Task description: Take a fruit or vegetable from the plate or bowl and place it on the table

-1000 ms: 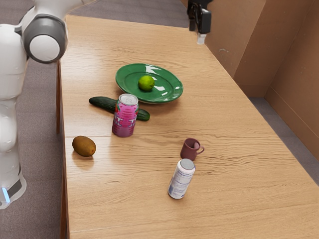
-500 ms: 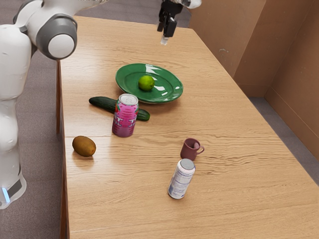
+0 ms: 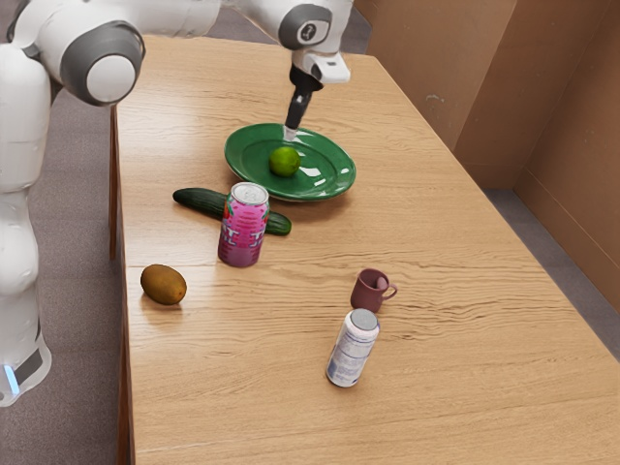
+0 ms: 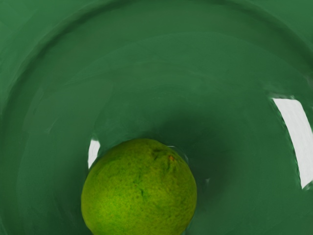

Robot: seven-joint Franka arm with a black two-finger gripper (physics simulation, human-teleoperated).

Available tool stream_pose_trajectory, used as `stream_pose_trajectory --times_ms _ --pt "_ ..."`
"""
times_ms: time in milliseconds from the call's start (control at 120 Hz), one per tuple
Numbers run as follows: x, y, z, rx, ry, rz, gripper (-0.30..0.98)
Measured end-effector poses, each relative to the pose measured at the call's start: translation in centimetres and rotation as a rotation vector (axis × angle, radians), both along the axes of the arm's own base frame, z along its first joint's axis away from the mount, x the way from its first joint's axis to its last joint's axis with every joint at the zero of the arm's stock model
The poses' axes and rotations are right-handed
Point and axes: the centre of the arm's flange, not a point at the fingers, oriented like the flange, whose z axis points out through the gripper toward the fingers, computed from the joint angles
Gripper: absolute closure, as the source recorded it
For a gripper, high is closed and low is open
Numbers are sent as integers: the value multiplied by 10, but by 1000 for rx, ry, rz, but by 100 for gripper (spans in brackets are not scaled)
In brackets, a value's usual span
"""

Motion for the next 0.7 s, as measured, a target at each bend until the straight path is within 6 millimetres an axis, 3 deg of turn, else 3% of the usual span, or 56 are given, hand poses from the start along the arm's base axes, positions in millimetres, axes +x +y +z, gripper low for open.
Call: stream_pose_trajectory --times_ms 92,400,700 --pt "0 3 -19 0 3 -50 0" --pt "-3 6 -52 -4 3 -177 0" --pt "-3 8 -71 4 -6 -252 0"
